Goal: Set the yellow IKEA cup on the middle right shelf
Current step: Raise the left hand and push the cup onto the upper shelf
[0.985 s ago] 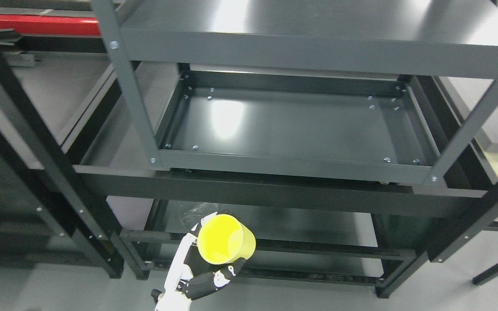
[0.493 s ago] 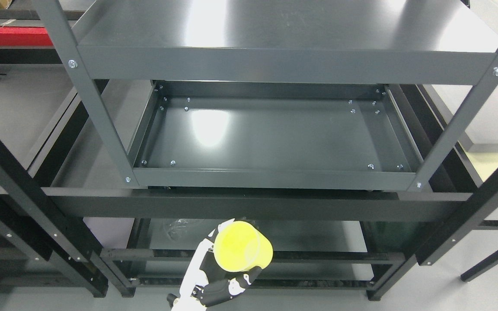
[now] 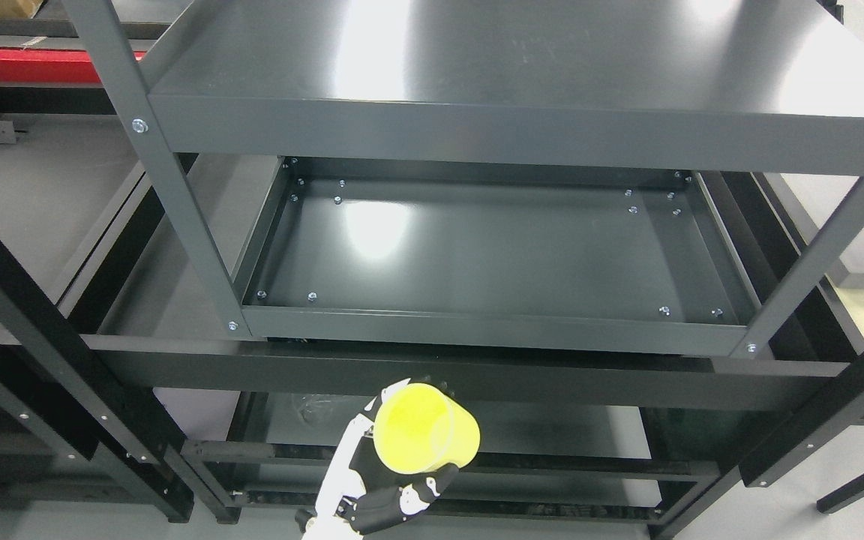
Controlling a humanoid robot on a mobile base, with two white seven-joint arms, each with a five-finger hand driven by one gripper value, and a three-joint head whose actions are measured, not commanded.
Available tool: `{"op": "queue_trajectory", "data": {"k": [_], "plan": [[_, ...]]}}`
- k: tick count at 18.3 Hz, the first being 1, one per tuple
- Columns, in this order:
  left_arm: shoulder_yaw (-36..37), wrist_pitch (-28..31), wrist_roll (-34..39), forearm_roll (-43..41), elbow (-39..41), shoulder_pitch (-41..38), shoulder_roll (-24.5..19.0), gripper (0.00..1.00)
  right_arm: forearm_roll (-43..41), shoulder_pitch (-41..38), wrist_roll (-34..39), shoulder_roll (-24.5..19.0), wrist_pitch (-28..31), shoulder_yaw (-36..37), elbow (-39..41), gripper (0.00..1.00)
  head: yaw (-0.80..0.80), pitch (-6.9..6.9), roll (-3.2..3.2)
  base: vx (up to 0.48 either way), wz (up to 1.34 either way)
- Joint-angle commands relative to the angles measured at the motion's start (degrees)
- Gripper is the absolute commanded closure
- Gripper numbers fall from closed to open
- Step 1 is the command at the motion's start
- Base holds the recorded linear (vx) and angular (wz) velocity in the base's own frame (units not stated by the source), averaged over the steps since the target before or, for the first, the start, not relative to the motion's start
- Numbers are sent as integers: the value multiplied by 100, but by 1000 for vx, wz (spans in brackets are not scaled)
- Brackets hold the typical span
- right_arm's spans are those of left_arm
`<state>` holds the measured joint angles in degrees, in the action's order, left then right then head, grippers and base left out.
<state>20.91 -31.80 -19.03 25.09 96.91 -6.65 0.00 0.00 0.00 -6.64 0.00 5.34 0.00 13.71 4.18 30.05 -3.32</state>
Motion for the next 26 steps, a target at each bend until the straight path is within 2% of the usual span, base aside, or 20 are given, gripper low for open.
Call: {"op": "queue_trajectory", "data": {"k": [1, 7, 14, 18, 23, 26], "plan": [[203, -264, -92, 31, 496, 277, -114, 99, -141, -79, -4, 100, 2, -97, 0, 1, 0, 0, 0, -12, 0], [843, -380, -145, 31, 487, 1401, -100, 99, -141, -79, -4, 100, 2, -97, 0, 1, 0, 0, 0, -9, 0], [986, 58, -49, 136, 469, 2736, -100, 99, -141, -79, -4, 100, 2, -97, 0, 1, 0, 0, 0, 0, 0], [1073, 682, 381, 566, 434, 3686, -100, 99, -141, -79, -4, 100, 2, -97, 0, 1, 0, 0, 0, 0, 0], [1582, 1095, 1742, 996, 355, 4977, -100, 100, -141, -79, -4, 100, 2, -97, 0, 1, 0, 0, 0, 0, 0], [1610, 1762, 2279, 1453, 268, 5742, -100, 100, -141, -79, -4, 100, 2, -97, 0, 1, 0, 0, 0, 0, 0]]}}
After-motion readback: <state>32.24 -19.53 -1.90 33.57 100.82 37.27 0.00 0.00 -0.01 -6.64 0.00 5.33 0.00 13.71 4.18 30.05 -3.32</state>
